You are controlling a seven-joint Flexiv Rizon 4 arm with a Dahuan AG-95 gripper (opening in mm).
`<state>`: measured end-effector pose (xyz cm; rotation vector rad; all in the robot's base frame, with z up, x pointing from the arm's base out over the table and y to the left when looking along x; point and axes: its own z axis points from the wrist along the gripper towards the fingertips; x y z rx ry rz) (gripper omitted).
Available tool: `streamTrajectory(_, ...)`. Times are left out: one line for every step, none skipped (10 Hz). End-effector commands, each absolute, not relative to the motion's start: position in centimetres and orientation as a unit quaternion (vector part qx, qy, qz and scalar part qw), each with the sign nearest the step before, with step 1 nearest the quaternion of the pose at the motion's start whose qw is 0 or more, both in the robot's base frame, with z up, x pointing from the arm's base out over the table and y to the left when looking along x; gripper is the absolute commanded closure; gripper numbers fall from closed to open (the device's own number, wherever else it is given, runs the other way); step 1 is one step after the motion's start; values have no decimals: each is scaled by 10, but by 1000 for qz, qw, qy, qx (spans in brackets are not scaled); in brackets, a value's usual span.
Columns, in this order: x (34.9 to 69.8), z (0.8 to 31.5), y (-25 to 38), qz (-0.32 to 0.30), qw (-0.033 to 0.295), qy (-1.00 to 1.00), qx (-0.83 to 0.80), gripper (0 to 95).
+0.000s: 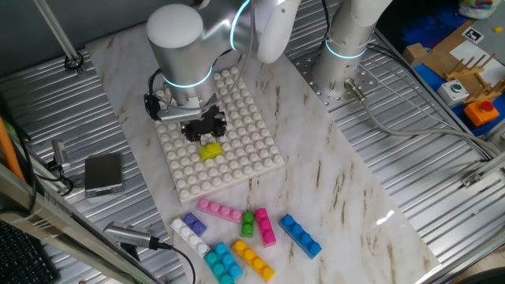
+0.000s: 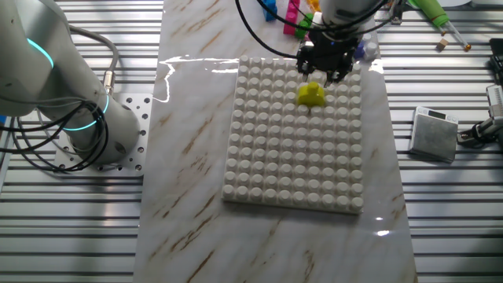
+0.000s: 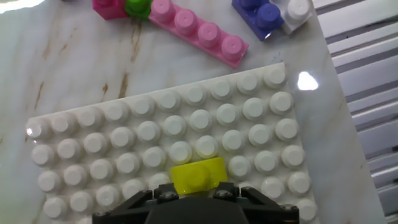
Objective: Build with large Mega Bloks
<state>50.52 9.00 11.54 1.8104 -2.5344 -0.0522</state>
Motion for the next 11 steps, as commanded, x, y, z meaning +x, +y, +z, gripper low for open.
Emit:
streamTrajectory(505, 119, 96, -15, 15, -824, 567, 950)
streamTrajectory(506, 118, 98, -14, 15, -824, 567, 950)
streamTrajectory(506, 118, 98, -14, 15, -824, 567, 950)
streamTrajectory(507, 113, 103, -5, 22, -813, 582, 950)
streamTrajectory(507, 109, 103, -3, 24, -808, 589, 950)
streamTrajectory(507, 103, 103, 0, 27, -800, 600, 760)
streamTrajectory(507, 100, 103, 5, 30, -792, 609, 570)
streamTrajectory(507, 98, 104, 14, 36, -783, 621, 570)
streamTrajectory(507, 97, 104, 19, 38, -778, 627, 570)
streamTrajectory(507, 97, 104, 22, 39, -775, 630, 380)
streamTrajectory(507, 95, 104, 24, 40, -772, 634, 380)
